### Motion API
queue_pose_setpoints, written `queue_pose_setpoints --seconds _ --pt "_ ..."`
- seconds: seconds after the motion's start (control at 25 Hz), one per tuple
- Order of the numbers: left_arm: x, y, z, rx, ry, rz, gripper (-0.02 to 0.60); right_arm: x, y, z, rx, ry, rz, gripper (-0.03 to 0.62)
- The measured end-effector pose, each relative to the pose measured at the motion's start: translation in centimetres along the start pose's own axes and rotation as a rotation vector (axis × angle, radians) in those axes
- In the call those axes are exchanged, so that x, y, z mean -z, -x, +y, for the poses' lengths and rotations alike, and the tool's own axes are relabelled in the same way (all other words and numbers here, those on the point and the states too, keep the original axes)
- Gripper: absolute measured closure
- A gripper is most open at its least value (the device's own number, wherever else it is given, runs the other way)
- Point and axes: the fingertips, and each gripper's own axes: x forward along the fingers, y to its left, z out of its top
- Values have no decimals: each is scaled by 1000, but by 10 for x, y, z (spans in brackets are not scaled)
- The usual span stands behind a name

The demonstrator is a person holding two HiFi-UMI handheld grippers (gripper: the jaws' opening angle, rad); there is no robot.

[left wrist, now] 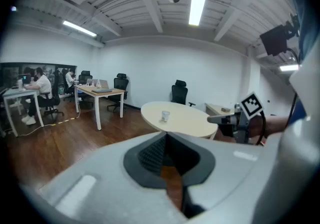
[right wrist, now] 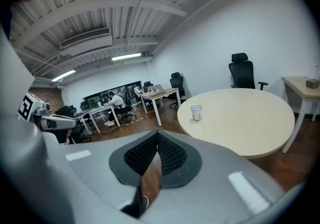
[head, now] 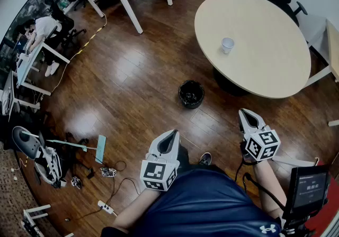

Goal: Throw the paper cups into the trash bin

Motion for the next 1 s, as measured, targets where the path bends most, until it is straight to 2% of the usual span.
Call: queue_pose_setpoints --seconds 0.16,0.32,0.44,0.64,0.72,0.8,1.0 --pt "-10 -17 34 -6 12 -8 578 -15 -32 -25 52 -33 2 583" --pt "-27 -60 73 38 18 -16 578 -38 -76 -57 127 -86 1 583" --pt "-57 -88 105 80 18 -32 578 -60 -108 -82 204 -108 20 582" --pt "-91 -120 137 174 -38 -21 578 -89 -148 -123 311 -162 57 568" --pt "-92 -131 151 194 -65 6 578 -95 -159 -135 346 -163 73 526" --pt "-92 -142 163 199 -67 31 578 -96 -172 -142 362 -171 95 493" --pt "-99 -170 175 174 -61 59 578 -80 -209 -170 361 -184 157 491"
